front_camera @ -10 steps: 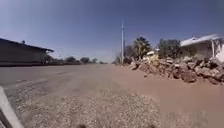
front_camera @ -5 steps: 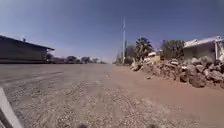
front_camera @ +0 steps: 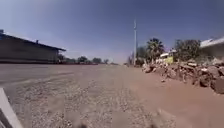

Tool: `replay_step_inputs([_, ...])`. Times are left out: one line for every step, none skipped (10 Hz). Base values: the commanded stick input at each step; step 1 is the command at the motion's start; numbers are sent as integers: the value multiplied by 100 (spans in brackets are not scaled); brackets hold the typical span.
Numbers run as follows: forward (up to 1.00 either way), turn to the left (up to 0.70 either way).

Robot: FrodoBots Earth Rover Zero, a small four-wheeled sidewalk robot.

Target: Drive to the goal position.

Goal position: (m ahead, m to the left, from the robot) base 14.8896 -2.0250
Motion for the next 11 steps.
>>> replay_step_inputs([70,0])
replay_step_inputs([70,0])
replay_step_inputs([70,0])
replay_step_inputs([70,0])
replay_step_inputs([70,0])
replay_step_inputs([70,0])
replay_step_inputs([70,0])
replay_step_inputs([70,0])
replay_step_inputs([70,0])
replay_step_inputs([70,0])
replay_step_inputs([70,0])
